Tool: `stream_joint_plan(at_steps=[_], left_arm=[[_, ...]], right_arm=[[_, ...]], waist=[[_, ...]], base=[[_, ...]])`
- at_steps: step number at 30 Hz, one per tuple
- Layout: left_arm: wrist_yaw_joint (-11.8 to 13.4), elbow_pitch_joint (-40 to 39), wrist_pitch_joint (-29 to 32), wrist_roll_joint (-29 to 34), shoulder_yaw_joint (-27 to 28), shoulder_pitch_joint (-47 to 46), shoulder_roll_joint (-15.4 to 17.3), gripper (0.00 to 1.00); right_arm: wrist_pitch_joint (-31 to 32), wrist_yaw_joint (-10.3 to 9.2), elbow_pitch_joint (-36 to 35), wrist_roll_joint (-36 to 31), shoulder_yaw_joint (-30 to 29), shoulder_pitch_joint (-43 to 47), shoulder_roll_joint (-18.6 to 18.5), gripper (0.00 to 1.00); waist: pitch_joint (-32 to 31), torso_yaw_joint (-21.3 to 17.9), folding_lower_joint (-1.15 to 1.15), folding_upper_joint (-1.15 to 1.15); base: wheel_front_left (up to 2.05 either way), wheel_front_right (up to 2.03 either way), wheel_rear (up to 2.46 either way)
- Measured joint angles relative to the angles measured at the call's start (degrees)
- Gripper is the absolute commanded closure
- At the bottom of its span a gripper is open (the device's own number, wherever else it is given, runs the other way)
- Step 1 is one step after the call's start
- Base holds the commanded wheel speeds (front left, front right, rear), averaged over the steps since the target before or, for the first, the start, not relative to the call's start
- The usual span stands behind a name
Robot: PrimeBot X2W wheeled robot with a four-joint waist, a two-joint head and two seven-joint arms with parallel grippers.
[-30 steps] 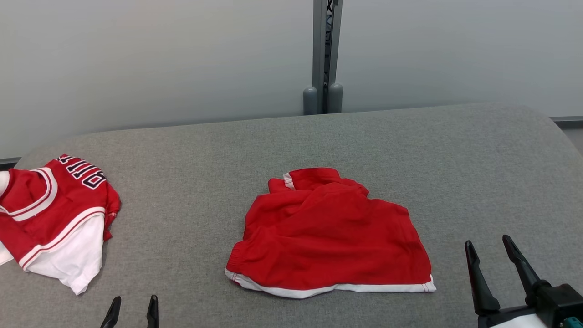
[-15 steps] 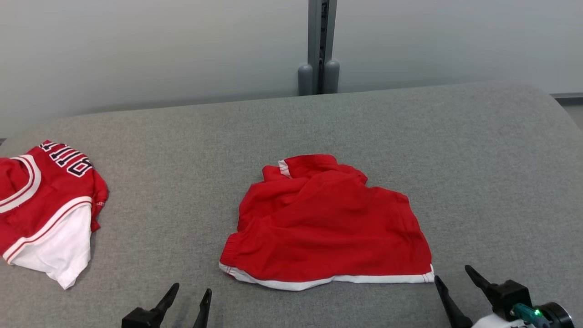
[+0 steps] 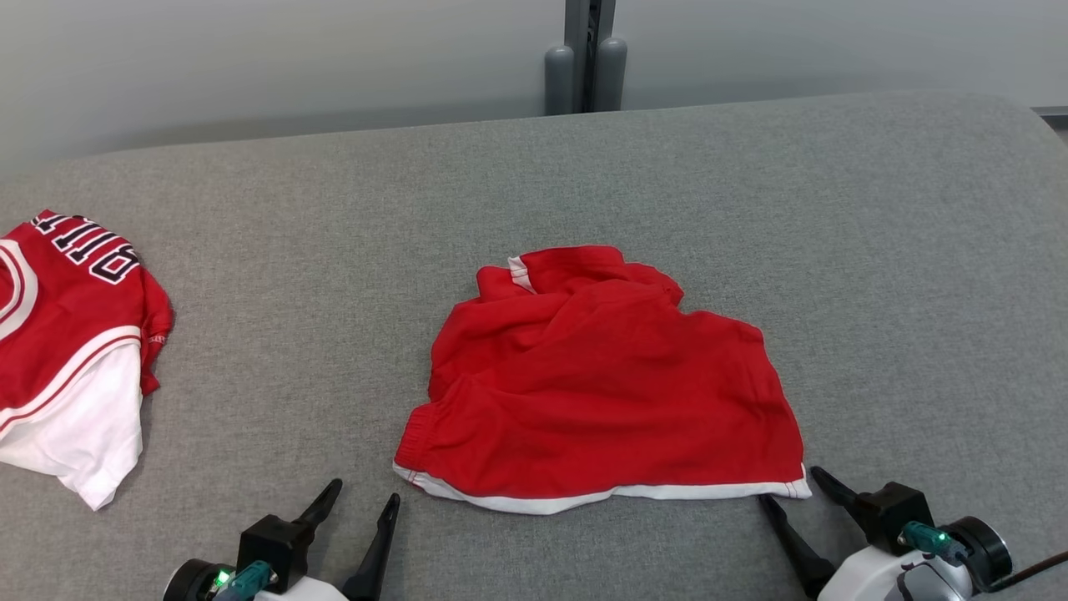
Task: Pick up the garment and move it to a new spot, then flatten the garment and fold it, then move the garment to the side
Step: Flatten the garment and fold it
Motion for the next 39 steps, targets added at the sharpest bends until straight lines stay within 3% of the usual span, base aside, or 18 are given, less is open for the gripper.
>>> stream_joint_plan(at_steps=[22,39], left_arm=[[-0.01,4.07,-0.55,-5.9,-8.95,-4.81,4.88,0.0],[-0.01,-3.48,1.72,-12.57,-18.05,-8.14,11.68,0.0]], right_arm=[[-2.52,0.0,0.96,-0.4,2.47,-1.9,-0.34,0.02],[-2.77,0.01,0.66,0.71,3.33,-2.37,-0.88,0.0]], waist=[[1.24,-0.94,0.0,0.0],[2.16,-1.26,0.0,0.0]], base=[[0.0,0.0,0.0],[0.0,0.0,0.0]])
